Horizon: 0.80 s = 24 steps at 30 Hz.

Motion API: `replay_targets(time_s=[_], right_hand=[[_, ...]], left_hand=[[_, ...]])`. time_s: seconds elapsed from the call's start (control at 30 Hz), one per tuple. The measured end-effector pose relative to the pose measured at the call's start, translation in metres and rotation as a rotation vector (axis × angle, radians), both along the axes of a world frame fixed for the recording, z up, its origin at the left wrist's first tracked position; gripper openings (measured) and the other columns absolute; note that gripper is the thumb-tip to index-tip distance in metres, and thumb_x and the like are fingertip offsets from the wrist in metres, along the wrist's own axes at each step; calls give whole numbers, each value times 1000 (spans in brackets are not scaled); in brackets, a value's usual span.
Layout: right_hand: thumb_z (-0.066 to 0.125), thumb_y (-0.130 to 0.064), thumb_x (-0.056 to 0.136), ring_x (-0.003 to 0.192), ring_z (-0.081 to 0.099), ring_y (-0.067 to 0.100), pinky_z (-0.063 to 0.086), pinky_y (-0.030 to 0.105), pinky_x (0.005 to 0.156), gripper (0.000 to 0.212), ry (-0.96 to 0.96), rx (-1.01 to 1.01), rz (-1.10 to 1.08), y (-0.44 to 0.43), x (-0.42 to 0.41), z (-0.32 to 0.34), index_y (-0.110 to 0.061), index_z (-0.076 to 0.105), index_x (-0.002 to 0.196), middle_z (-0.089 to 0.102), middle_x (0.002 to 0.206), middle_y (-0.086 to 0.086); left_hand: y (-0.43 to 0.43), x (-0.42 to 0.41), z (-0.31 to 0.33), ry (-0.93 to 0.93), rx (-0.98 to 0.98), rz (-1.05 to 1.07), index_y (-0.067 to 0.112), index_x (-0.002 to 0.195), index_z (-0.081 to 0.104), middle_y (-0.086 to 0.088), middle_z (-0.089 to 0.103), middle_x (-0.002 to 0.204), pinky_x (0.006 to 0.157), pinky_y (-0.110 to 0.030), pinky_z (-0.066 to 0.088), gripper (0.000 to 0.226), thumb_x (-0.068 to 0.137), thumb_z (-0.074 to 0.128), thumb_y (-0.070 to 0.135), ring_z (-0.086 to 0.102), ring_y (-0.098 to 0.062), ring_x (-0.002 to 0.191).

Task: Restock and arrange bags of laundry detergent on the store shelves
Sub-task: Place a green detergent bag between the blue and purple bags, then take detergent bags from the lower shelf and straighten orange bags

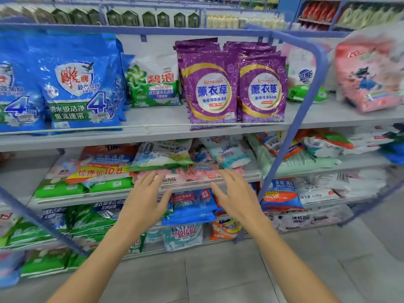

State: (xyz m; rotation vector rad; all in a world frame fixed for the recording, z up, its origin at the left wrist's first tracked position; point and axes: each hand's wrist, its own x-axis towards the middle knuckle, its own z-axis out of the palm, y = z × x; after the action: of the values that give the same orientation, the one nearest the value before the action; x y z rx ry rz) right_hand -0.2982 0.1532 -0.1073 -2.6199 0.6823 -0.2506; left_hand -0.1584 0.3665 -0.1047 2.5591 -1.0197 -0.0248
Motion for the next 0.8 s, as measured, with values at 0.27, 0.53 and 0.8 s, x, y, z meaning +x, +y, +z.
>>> replay_targets(time_s=[0.27, 0.53, 0.8], right_hand=[[43, -50, 105, 144, 38, 16, 34, 33, 114, 58, -9, 4, -168, 16, -49, 10, -19, 40, 154, 45, 156, -2], [43, -53, 104, 145, 36, 15, 33, 34, 115, 59, -7, 21, -332, -4, -116, 16, -19, 42, 153, 45, 156, -3], [46, -50, 104, 141, 40, 16, 35, 33, 111, 53, -48, 24, -459, -58, -189, 16, -20, 47, 148, 49, 151, -3]], left_hand=[[-11, -28, 1, 34, -50, -137, 10, 149, 48, -9, 47, 153, 120, -42, 31, 57, 100, 58, 37, 39, -28, 143], [-65, -77, 4, 44, -81, -304, 13, 152, 43, -5, 42, 157, 123, -37, 24, 58, 103, 53, 41, 32, -24, 148], [-140, -132, 5, 36, -86, -418, 13, 150, 45, -4, 44, 156, 121, -38, 29, 56, 102, 53, 40, 34, -24, 147]])
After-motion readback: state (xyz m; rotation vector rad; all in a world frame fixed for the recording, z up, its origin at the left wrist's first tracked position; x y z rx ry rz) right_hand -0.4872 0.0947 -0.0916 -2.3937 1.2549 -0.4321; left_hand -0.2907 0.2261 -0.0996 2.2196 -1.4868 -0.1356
